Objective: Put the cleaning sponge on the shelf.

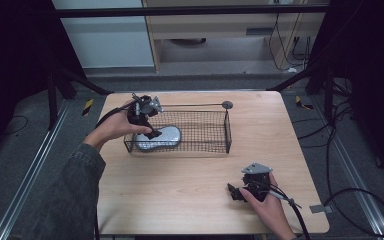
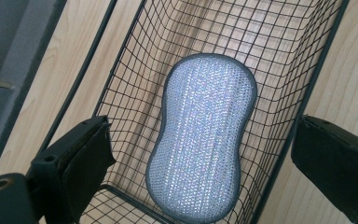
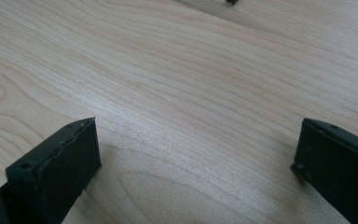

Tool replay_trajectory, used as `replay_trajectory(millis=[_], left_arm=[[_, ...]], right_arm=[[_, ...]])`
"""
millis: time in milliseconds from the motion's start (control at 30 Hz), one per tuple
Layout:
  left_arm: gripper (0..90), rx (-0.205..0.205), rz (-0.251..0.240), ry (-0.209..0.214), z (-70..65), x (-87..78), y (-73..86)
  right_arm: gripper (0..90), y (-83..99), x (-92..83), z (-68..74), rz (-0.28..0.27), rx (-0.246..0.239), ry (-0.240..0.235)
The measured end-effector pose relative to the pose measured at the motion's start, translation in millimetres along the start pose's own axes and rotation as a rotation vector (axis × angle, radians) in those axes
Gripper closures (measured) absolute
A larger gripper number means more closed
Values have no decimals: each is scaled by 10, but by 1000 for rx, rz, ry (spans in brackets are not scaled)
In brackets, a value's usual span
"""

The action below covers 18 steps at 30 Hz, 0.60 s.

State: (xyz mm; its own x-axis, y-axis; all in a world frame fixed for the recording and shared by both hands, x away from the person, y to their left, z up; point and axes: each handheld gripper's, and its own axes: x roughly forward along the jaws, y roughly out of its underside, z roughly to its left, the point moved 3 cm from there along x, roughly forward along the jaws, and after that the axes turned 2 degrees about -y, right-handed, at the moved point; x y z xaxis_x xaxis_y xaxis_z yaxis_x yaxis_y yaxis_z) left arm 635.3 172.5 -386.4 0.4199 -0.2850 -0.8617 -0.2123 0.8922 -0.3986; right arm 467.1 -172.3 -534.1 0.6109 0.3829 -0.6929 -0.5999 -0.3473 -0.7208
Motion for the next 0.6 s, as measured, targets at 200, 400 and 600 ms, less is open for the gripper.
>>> replay_trajectory(millis=[200,400,600], left_arm=[[49,0,-17,-4,-63,-64,19],[48,2,-43,-7,-189,-139,56],[48,6,-53,0,-343,-223,65]], right_arm=[[4,0,0,0,0,0,0],[4,-1,1,-2,-1,-2,2],[4,-1,1,0,-1,0,1]])
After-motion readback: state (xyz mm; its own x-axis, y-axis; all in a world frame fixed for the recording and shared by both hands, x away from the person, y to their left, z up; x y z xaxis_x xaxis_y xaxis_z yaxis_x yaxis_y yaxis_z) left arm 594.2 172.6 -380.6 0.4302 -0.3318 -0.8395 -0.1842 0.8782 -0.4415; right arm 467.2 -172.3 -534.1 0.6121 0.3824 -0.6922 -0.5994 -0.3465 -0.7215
